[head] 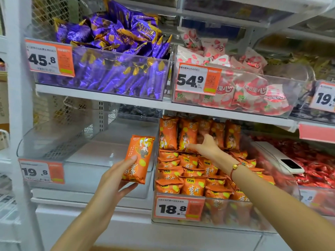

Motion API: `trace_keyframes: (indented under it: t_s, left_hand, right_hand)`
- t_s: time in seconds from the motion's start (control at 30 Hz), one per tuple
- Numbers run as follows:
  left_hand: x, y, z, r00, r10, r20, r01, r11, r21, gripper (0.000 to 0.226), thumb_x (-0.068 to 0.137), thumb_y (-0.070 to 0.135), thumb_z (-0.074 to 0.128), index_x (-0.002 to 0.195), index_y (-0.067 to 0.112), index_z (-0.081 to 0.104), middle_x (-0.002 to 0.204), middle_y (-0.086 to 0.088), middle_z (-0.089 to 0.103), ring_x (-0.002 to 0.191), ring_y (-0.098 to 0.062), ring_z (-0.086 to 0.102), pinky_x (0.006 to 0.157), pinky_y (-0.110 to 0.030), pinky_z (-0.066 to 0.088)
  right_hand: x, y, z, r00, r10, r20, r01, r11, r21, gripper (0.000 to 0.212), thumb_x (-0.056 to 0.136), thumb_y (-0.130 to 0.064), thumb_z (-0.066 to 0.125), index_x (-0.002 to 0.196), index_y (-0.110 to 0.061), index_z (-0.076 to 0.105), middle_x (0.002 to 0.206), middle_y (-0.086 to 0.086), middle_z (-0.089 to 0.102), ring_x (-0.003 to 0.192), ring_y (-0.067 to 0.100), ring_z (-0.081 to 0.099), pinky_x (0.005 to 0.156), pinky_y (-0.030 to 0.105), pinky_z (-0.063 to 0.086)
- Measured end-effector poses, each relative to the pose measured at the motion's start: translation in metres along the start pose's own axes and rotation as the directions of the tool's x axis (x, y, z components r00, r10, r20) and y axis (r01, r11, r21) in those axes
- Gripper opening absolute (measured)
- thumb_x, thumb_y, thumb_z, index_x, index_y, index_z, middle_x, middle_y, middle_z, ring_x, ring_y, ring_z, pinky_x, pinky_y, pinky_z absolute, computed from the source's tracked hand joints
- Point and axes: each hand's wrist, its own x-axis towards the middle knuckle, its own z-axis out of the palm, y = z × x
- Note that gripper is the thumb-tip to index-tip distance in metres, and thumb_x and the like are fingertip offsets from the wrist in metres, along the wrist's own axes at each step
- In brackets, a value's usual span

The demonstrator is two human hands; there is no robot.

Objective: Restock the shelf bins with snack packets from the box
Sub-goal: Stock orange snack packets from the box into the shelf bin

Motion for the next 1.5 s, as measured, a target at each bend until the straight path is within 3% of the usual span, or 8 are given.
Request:
trace_keyframes:
  t_s: [0.3, 0.53, 0.7, 0.9, 1.1, 1.17, 1.27, 1.5]
  left_hand:
    - [0.007, 0.012, 0.011, 0.999, 0.023, 0.045, -0.023, 1.0, 0.004, 0.03, 0.077, 0.039, 0.066, 0.101, 0.021, 0.066, 0.082, 0.003, 0.075, 0.082, -0.011, 0.071, 0.077, -0.03, 0.052]
    - [0.01, 0.027, 0.032, 0.993, 0.084, 0.081, -0.095, 0.986, 0.138, 0.041, 0.079, 0.039, 0.07, 0.116, 0.025, 0.063, 0.1, 0.003, 0.074, 0.08, -0.007, 0.071, 0.067, -0.02, 0.052]
    - [0.004, 0.041, 0.039, 0.964, 0.222, 0.145, -0.259, 0.904, 0.339, 0.04, 0.074, 0.026, 0.079, 0.11, 0.034, 0.064, 0.101, 0.008, 0.068, 0.074, 0.001, 0.067, 0.057, -0.013, 0.05]
    - [0.005, 0.052, 0.067, 0.893, 0.305, 0.332, -0.441, 0.742, 0.505, 0.066, 0.058, 0.026, 0.09, 0.116, 0.032, 0.058, 0.111, 0.014, 0.06, 0.094, -0.008, 0.065, 0.075, -0.021, 0.056]
    - [0.019, 0.033, 0.091, 0.872, 0.401, 0.279, -0.483, 0.793, 0.371, 0.061, 0.058, 0.045, 0.086, 0.113, 0.03, 0.062, 0.104, 0.014, 0.065, 0.1, -0.004, 0.064, 0.085, -0.026, 0.053]
    - [0.032, 0.024, 0.089, 0.85, 0.472, 0.234, -0.525, 0.716, 0.461, 0.058, 0.064, 0.063, 0.077, 0.113, 0.037, 0.062, 0.11, 0.02, 0.064, 0.106, 0.001, 0.06, 0.089, -0.023, 0.048]
    - [0.057, 0.021, 0.08, 0.78, 0.573, 0.254, -0.532, 0.392, 0.75, 0.043, 0.085, 0.045, 0.064, 0.127, 0.037, 0.054, 0.13, 0.02, 0.053, 0.12, -0.004, 0.049, 0.092, -0.029, 0.042]
    - [0.1, 0.024, 0.097, 0.855, 0.333, 0.397, -0.394, -0.079, 0.916, 0.06, 0.093, 0.028, 0.056, 0.147, 0.028, 0.031, 0.14, -0.008, 0.037, 0.128, -0.028, 0.039, 0.093, -0.04, 0.042]
  right_hand:
    - [0.006, -0.006, 0.005, 0.997, -0.061, 0.04, 0.068, 0.973, -0.219, 0.054, 0.084, -0.021, 0.073, 0.126, -0.005, 0.044, 0.111, 0.008, 0.059, 0.091, 0.018, 0.053, 0.076, 0.028, 0.044]
    - [-0.004, -0.015, -0.015, 0.998, 0.012, 0.069, 0.005, 0.971, -0.24, 0.074, 0.087, -0.033, 0.068, 0.142, 0.0, 0.03, 0.139, 0.015, 0.045, 0.124, 0.029, 0.046, 0.09, 0.032, 0.04]
    - [-0.049, -0.025, -0.028, 0.96, -0.236, -0.154, 0.249, 0.966, 0.073, 0.042, 0.093, -0.029, 0.06, 0.131, -0.016, 0.048, 0.112, -0.007, 0.06, 0.105, 0.012, 0.057, 0.077, 0.02, 0.047]
    - [-0.102, -0.023, -0.049, 0.801, -0.484, 0.353, 0.547, 0.83, -0.104, 0.058, 0.086, -0.035, 0.068, 0.137, -0.041, 0.041, 0.14, -0.02, 0.041, 0.127, -0.007, 0.038, 0.102, 0.013, 0.032]
    - [-0.102, -0.011, -0.06, 0.881, -0.349, 0.32, 0.355, 0.934, 0.041, 0.056, 0.075, -0.042, 0.075, 0.126, -0.03, 0.057, 0.113, -0.012, 0.068, 0.098, 0.004, 0.067, 0.084, 0.023, 0.054]
    - [-0.09, -0.006, -0.067, 0.938, -0.266, 0.222, 0.254, 0.964, 0.08, 0.048, 0.076, -0.039, 0.075, 0.12, -0.025, 0.062, 0.11, -0.01, 0.07, 0.094, 0.001, 0.066, 0.074, 0.014, 0.052]
    - [-0.061, 0.004, -0.076, 0.995, -0.071, 0.067, 0.059, 0.985, 0.164, 0.042, 0.082, -0.033, 0.072, 0.119, -0.016, 0.062, 0.1, -0.004, 0.07, 0.083, 0.005, 0.064, 0.066, 0.017, 0.047]
    - [-0.005, 0.008, -0.063, 0.988, -0.004, -0.152, 0.015, 0.997, 0.071, 0.075, 0.074, -0.036, 0.081, 0.134, -0.005, 0.048, 0.128, 0.011, 0.06, 0.115, 0.025, 0.058, 0.1, 0.042, 0.048]
